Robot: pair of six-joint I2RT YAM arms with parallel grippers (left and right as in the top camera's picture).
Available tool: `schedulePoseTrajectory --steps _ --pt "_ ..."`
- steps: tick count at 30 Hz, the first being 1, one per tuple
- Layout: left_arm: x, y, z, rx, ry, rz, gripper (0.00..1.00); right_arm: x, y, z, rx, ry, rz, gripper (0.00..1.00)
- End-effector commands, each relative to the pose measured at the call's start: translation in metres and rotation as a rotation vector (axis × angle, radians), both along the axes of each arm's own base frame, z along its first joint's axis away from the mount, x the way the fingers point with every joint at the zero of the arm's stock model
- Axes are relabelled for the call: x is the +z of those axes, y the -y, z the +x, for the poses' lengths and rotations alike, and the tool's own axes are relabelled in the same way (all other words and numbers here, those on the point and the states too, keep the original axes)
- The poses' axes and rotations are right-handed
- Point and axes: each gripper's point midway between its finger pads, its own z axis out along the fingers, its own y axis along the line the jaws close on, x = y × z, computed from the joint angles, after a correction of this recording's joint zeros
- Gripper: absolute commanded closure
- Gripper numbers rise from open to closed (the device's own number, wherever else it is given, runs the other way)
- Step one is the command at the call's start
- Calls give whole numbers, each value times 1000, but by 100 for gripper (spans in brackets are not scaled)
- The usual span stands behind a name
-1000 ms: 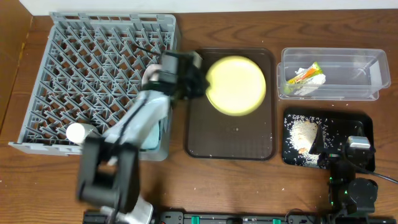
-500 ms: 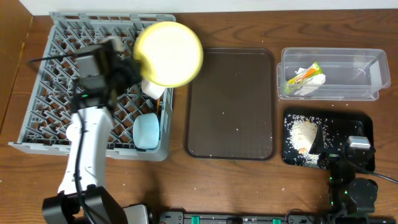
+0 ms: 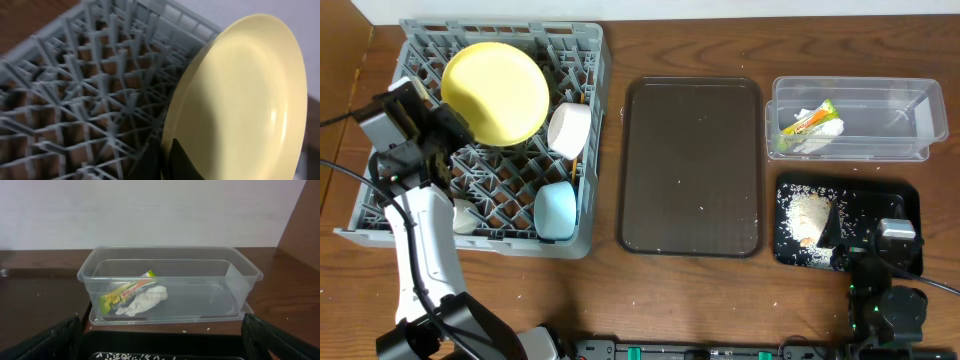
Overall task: Sort waste into correct bins and load items into the dishwasher
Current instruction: 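Stand the yellow plate upright in the dish rack and release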
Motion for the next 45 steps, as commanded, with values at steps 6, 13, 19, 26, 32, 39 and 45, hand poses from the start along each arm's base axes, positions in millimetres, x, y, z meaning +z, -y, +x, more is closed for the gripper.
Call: schedulePoseTrajectory --steps 6,13,19,26,32,39,45 --pt "5 -35 -5 86 -54 218 92 -1 3 0 -13 2 -7 1" --pt "4 -28 1 40 -66 257 93 -1 3 0 -13 2 -7 1" --pt "-3 -28 3 75 -130 342 92 -1 3 0 -13 2 -7 1" --pt "3 -15 8 95 -182 485 92 -1 3 0 -13 2 -7 1" --pt "9 14 16 79 -221 604 92 -1 3 0 -13 2 -7 1" --pt "4 48 16 32 -270 655 83 -1 3 0 -13 2 -7 1" --pt "-1 93 7 -59 -262 553 46 -1 3 0 -13 2 -7 1"
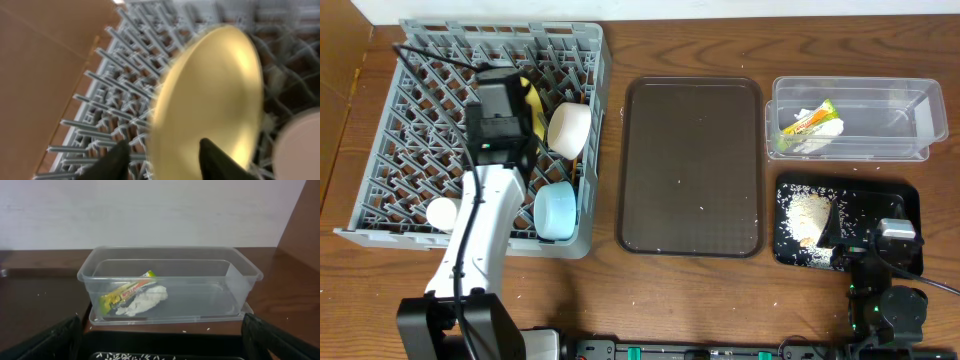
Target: Sort waste into correct bins and load items into the dishwasher
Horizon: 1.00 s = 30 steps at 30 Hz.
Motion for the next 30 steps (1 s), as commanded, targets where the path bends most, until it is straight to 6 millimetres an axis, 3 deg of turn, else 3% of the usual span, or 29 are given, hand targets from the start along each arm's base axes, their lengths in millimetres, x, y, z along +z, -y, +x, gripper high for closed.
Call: schedulePoseTrajectory --steps 1,5,7,12,17,20,25,30 --pt "17 25 -5 -26 58 -85 45 -1 3 0 -13 1 -7 1" --pt "34 76 -25 -166 79 -262 41 -1 3 0 -13 1 -7 1" --pt "44 106 -40 -270 74 -335 34 -1 3 0 -13 1 -7 1" --pt "71 174 -93 -492 58 -487 18 -1 3 0 -13 1 -7 1" --pt "88 223 -138 -702 36 -572 14 -1 3 0 -13 1 -7 1" --pt "94 236 -152 -767 35 -584 12 -1 3 0 -13 1 -7 1" --pt "84 226 -166 -742 -19 -555 10 -1 3 0 -13 1 -7 1" --pt "107 228 -163 -760 90 -577 8 -1 3 0 -13 1 -7 1"
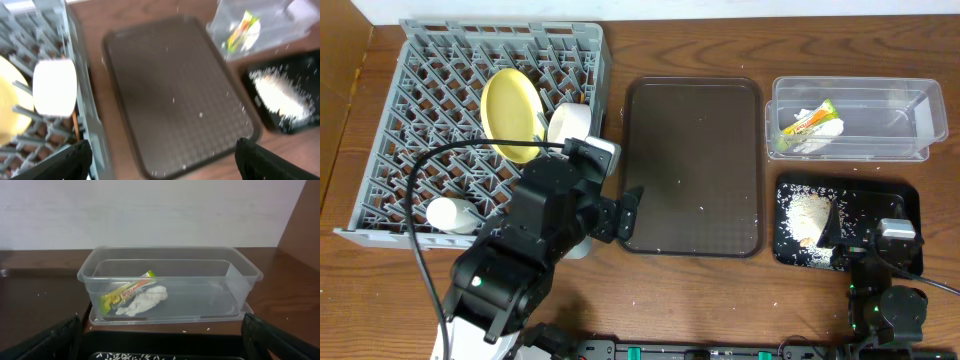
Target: Sort waste into correct bins and load items into the dishwasher
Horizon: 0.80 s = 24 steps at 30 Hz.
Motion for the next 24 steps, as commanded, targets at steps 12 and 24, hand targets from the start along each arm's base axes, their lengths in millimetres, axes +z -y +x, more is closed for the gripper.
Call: schedulePoseTrajectory --steps 12,24 --pt "45 -22 13 128 446 -194 6 -1 3 0 -13 2 -7 1" --pt "-37 -51 -9 199 600 -244 1 -1 3 0 -13 2 -7 1"
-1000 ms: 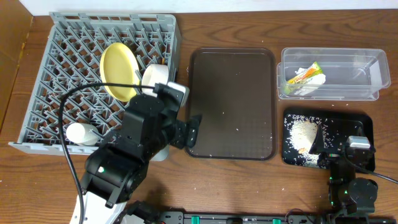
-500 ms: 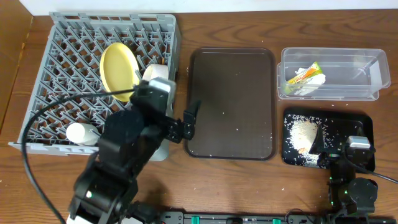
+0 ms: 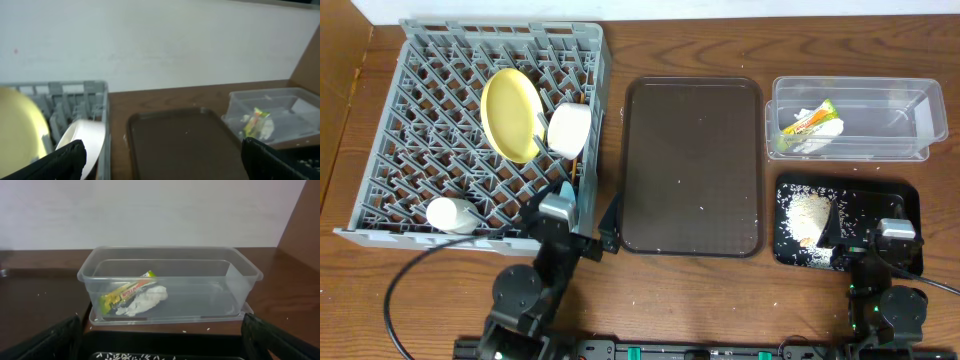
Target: Sort waste into correct bins and load items into the dishwasher
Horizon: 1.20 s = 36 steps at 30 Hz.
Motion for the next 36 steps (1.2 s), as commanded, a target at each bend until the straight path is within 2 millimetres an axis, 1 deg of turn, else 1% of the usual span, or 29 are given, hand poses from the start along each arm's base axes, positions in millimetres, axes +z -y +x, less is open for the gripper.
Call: schedulePoseTrajectory --steps 1,8,11,16,20,36 --pt "-22 -13 -4 48 18 -15 1 -1 3 0 -12 2 -7 1" --pt "-79 -25 -4 99 -19 -83 0 -1 3 0 -12 1 -7 1" --pt "-92 -25 -2 101 -35 -84 0 -1 3 0 -12 2 -7 1" --pt "-101 -25 -3 104 -68 -72 0 -1 3 0 -12 2 -7 1" --pt "-114 -26 -4 107 -122 -55 0 -1 3 0 -12 2 -7 1" --pt "-121 -25 -4 108 -149 -46 0 -1 3 0 -12 1 -7 1"
